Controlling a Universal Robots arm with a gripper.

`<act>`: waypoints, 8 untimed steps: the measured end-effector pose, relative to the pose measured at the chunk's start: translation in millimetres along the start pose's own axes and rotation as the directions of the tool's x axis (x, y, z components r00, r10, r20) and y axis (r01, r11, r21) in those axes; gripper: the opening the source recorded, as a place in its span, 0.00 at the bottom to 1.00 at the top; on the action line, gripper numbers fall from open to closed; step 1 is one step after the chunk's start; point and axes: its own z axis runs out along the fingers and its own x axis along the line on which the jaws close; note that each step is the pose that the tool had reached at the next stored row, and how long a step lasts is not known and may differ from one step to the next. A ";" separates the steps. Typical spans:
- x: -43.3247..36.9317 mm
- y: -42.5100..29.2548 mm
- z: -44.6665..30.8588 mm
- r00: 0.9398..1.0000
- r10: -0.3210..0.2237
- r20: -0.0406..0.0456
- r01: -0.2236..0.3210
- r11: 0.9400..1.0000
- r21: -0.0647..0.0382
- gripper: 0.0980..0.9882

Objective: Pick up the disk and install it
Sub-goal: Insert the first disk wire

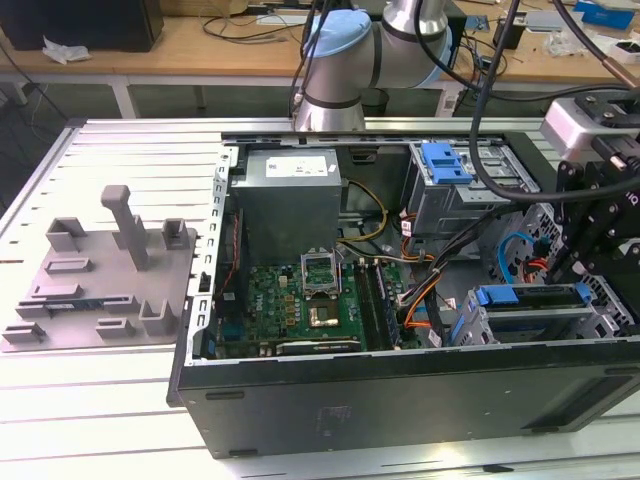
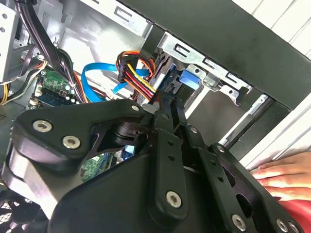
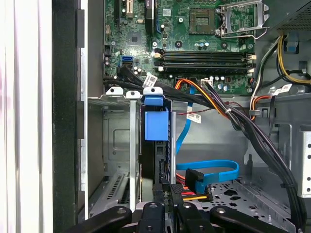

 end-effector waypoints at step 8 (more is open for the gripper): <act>0.0 0.0 1.7 1.000 0.000 0.000 0.000 1.000 0.000 0.08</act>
